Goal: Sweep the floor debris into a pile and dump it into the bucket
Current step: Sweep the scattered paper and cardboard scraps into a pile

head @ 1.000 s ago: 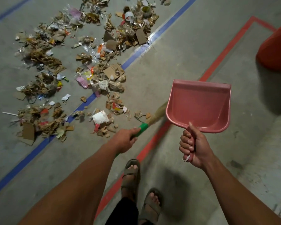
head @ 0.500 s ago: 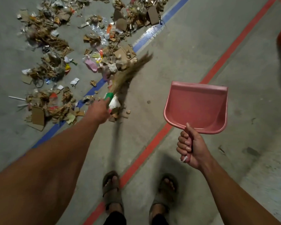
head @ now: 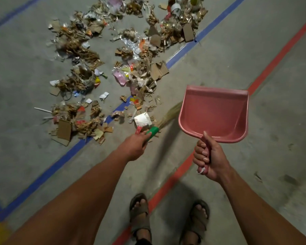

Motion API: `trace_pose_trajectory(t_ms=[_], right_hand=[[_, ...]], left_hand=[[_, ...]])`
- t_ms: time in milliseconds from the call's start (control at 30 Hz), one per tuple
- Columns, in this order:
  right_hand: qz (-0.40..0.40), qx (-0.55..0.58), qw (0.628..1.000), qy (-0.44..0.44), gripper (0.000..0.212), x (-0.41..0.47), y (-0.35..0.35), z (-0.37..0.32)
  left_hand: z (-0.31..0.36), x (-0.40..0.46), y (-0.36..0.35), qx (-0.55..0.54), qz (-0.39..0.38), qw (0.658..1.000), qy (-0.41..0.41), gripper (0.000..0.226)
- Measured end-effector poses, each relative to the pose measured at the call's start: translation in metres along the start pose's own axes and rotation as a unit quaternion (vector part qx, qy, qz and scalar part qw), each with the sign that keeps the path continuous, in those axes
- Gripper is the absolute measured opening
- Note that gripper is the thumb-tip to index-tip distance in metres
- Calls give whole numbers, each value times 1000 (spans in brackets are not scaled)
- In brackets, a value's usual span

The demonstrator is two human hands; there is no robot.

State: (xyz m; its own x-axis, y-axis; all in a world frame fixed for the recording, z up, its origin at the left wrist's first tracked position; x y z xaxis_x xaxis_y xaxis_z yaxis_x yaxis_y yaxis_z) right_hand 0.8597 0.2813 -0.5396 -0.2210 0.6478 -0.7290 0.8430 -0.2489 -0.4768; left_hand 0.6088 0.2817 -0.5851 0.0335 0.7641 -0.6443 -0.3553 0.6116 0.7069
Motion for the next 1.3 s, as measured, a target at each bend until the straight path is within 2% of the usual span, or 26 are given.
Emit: trace_pose_trajectory(t_ms=[67,133,267,333,533,733,833,900,1033,1133,1300], right_hand=[[1,-10,1000,-4,49,5,-2,6],[2,-17,1000,-7,49,9,-2,15],[9,-19,1000,-15,49,10,2,38],[8,-11,1000,-20,48,8,0,49],[3,16,999,-27,48,-4,-15,67],[2,3,1000,-22,48,-9,-31,56],[9,-13,1000,-19,49,-12,-29,51],[14,-17,1000,-18,50,-14,-25,52],[12,-24,999,-30,49,-19,-13,67],[7,-26,999,-40,49,-22,-7,83],[12,-16,999,-45,50,-26,-9,99]], left_hand=[[-8,14,-7,51,-27,998,26,49],[-27,29,1,61,-18,995,81,44],[-65,58,52,39,54,985,161,30],[-82,64,81,15,93,977,189,32],[-91,32,104,-95,175,972,129,47],[-62,-31,23,-180,102,975,84,53],[-49,-52,-29,-156,61,985,34,54],[-46,-61,-63,-116,7,993,15,53],[-75,-58,-103,13,-92,994,57,44],[-109,-39,-85,63,-64,989,119,39],[-136,5,-1,106,54,984,134,39]])
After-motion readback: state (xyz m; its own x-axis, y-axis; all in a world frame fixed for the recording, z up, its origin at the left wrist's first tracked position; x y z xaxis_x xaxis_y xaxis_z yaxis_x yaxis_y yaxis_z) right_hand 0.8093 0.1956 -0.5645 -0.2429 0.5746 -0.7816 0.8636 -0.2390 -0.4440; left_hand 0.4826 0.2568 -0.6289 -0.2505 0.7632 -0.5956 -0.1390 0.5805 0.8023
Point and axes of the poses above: each hand's wrist, its own x-axis towards the middle knuckle, its own y-axis out of the back of the hand, z = x × y, the point moved 8 cm from there along x, towards the middle knuckle, and after that the axes turned 9 degrees about y, right-handed, at the moved point
